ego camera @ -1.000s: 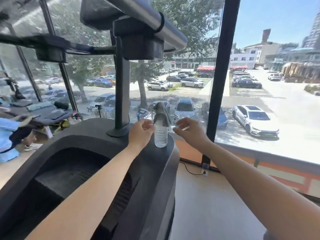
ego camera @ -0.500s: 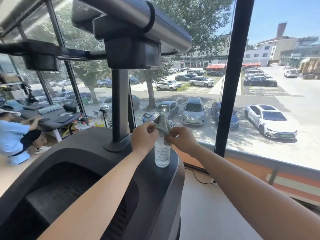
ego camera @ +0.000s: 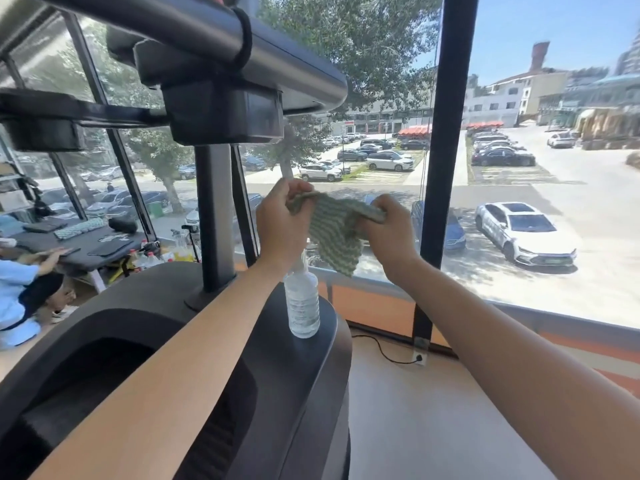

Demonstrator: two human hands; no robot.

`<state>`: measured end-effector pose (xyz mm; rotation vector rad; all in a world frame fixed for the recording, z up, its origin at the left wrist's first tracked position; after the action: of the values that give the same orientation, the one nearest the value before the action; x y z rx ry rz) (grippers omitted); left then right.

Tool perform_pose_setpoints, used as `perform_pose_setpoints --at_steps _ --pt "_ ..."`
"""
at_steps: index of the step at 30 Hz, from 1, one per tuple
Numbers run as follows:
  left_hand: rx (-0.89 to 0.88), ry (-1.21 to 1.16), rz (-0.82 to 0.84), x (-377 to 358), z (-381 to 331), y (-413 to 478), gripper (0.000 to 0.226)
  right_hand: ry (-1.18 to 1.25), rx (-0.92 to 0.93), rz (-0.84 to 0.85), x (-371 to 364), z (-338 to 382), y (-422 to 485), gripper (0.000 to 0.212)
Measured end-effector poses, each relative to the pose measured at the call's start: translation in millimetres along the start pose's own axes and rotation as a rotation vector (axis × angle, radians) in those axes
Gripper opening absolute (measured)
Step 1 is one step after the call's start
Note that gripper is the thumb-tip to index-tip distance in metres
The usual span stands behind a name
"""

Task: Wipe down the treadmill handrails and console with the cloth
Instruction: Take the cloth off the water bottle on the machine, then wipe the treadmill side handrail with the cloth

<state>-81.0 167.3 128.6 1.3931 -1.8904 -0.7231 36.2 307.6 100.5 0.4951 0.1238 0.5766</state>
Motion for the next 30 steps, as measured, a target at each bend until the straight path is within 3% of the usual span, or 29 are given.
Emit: perform_pose_setpoints --at_steps 3,7,10,16,22,25,30 --pt "-0.034 -0.102 0.058 -12 -21 -13 0.016 0.07 -0.019 -0.02 23 -5 -16 0.025" --pt "0.041 -0.254 0.268 -29 -44 -48 0.021 0.127 -0.049 -0.108 65 -7 -62 0.033" --pt "0.19 -0.273 0.443 -48 -43 -102 0.017 0.16 -0.166 -0.127 97 -27 -119 0.012" --pt "0.407 -0.407 0.835 -87 -36 -242 0.011 0.054 -0.42 -0.198 155 -70 -273 0.03" --pt "0.285 -0.529 1.201 -112 -81 -359 0.009 -0.189 -0.562 -0.496 204 -52 -428 0.006" --pt "0.253 -0.583 1.362 -113 -113 -412 0.007 -0.264 -0.622 -0.659 219 -24 -496 0.023" --pt "0.119 -0.679 1.554 -98 -176 -491 0.004 -0.331 -0.636 -0.914 238 28 -600 0.026"
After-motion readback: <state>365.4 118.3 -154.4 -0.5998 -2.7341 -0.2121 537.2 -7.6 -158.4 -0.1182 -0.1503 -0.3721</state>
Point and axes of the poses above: each hand's wrist, its own y-axis towards the middle knuckle, its own x-axis out of the back of the hand, z = x × y, the point moved 3 cm from there along y, towards the middle knuckle, and after that the axes turned 3 degrees about y, right-handed, at the moved point
